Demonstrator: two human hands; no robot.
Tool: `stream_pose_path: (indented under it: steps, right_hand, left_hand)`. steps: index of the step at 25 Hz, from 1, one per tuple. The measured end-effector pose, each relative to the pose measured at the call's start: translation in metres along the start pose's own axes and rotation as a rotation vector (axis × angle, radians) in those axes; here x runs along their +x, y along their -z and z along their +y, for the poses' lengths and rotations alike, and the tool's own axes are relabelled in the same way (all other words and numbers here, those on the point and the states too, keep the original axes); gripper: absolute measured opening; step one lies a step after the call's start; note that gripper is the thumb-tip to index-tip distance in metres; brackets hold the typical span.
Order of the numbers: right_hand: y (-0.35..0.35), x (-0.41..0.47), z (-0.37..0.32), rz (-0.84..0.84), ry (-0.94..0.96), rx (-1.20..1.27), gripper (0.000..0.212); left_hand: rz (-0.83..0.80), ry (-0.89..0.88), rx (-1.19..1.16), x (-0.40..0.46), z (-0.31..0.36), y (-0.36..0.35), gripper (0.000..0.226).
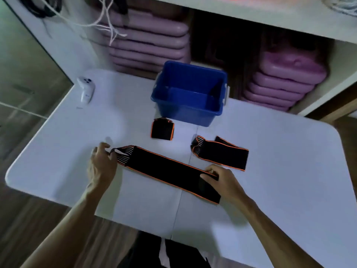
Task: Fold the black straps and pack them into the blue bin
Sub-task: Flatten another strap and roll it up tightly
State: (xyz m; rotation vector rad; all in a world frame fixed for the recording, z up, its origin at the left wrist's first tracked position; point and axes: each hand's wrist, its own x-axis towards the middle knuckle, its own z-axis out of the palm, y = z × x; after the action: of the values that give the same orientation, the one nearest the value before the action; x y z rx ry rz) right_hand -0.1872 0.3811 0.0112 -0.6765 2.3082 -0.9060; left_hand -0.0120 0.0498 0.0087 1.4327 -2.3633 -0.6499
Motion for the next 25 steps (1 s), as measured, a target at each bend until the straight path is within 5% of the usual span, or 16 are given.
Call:
stream_pose_path:
  steps: [5,10,13,17,21,25]
  right_hand:
    - [-0.034,0.024,-0.022,0.034,0.09,-0.099,0.014]
    - [0.009,0.014,-0.001,0.252,-0.053,-0.08,0.018]
    - [0.045,0.012,0.026,0.35,-0.122,-0.203,0.044]
    - [0.07,0.009,0.046,0.208,-0.188,-0.282,0.066]
    - [0.078,0.016,0.056,0.17,-0.177,-0.325,0.044]
    - [0.084,0.017,0.058,0.09,-0.141,-0.197,0.014]
  left_hand:
    - [-0.092,0.03,0.021,0.021,-0.019,0.013,0.036]
    - [-0.025,-0.378,0.096,-0.009,0.053,-0.019,0.033]
    - [-0.247,-0.591,-0.006,-0.035,0.115,-0.058,0.031]
    - [-0.508,-0.486,-0.068,-0.071,0.182,-0.1,0.046]
    - [-0.409,-0.442,0.109,-0.068,0.199,-0.107,0.019]
    - [-0.341,-0.386,-0.066,-0.048,0.165,-0.076,0.007]
